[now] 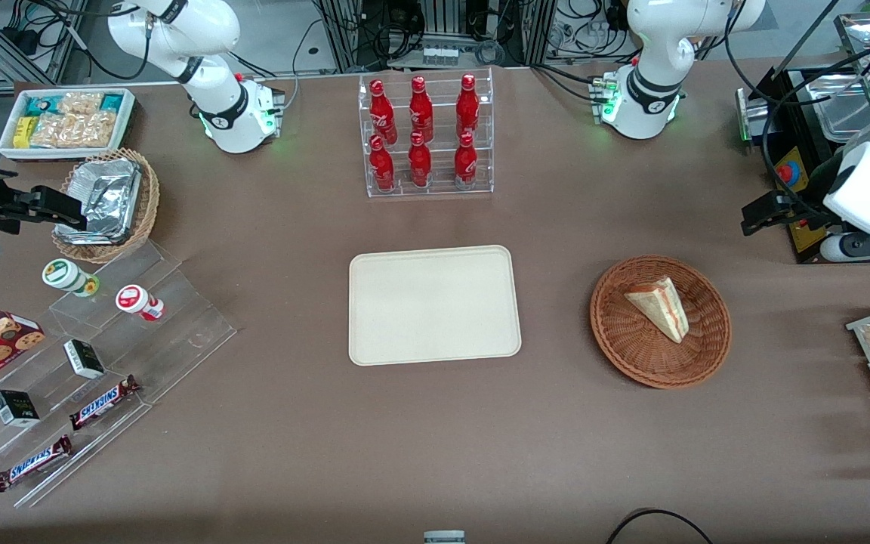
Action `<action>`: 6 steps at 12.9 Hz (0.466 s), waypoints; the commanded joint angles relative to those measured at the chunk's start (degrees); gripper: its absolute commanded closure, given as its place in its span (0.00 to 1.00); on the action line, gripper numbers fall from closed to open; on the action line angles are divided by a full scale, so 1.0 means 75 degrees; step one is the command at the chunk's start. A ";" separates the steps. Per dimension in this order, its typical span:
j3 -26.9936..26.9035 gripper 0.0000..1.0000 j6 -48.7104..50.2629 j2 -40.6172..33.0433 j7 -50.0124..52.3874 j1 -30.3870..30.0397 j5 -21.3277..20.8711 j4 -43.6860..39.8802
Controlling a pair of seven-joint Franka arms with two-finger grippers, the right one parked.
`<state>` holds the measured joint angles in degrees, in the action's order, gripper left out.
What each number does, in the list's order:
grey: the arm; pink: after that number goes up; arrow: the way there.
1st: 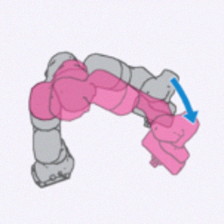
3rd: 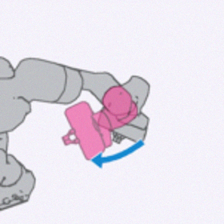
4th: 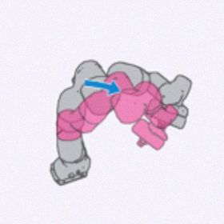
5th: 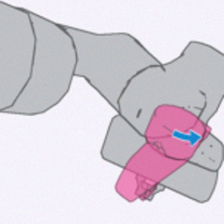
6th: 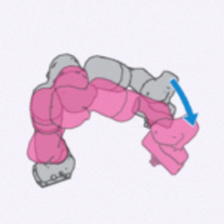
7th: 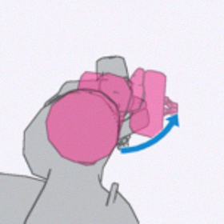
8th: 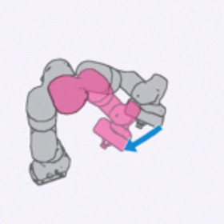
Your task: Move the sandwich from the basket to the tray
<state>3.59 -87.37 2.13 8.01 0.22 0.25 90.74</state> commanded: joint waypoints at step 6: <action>0.0166 0.00 -0.2701 -0.0238 0.1588 0.0310 -0.0279 0.2535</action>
<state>4.49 -102.27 2.23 14.14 1.08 -0.68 103.93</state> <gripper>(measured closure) 0.000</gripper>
